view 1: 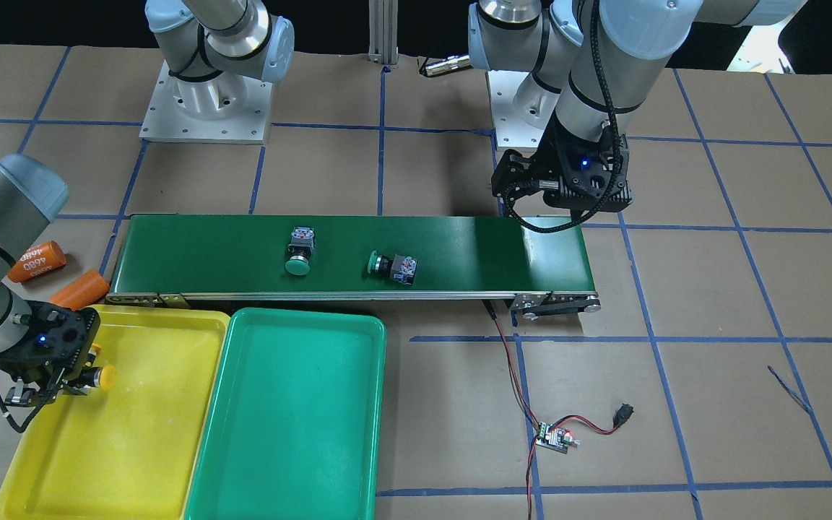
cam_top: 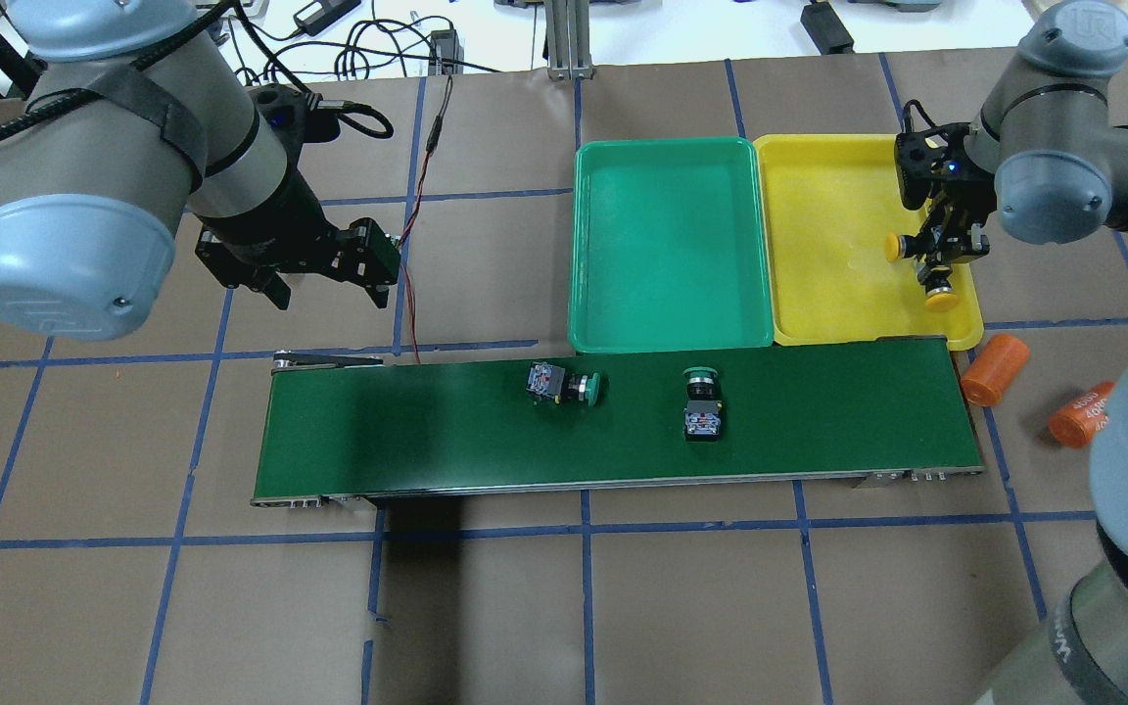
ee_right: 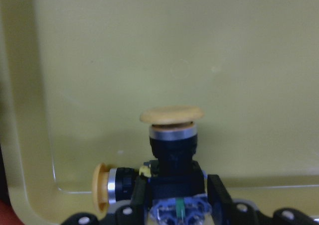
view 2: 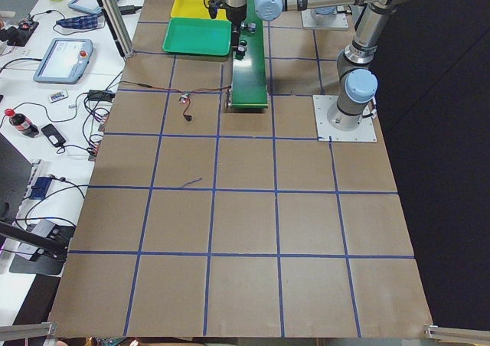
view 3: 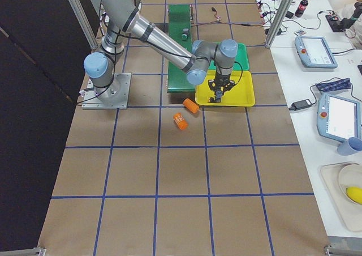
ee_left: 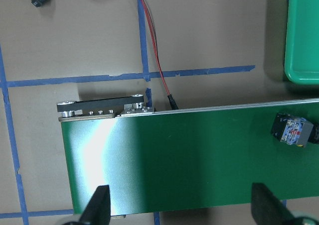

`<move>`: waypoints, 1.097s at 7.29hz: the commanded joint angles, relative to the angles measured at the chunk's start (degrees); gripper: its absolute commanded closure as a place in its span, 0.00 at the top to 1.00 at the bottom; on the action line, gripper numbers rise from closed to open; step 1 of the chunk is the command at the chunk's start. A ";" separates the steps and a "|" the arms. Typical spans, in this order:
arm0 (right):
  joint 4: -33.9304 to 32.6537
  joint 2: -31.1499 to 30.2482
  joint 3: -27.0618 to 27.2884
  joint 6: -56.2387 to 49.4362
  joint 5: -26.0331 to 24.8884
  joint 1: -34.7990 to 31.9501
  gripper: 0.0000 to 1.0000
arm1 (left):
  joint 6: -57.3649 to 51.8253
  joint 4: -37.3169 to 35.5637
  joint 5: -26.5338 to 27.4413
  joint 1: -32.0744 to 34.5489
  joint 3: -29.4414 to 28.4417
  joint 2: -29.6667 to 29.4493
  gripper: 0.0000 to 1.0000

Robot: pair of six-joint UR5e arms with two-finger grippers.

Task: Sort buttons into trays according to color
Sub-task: 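Lower the button into the yellow tray and open the right gripper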

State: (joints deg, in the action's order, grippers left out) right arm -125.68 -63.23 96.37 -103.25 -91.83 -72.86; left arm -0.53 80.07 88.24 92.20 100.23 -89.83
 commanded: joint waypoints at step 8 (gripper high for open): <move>16.70 -10.49 4.41 37.79 6.75 -1.58 0.96 | -0.96 1.83 0.35 -2.62 0.05 2.37 1.00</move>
State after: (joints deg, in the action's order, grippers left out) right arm -110.89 -70.97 98.15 -75.33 -86.48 -73.72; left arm -1.03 80.79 88.54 90.85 100.14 -88.57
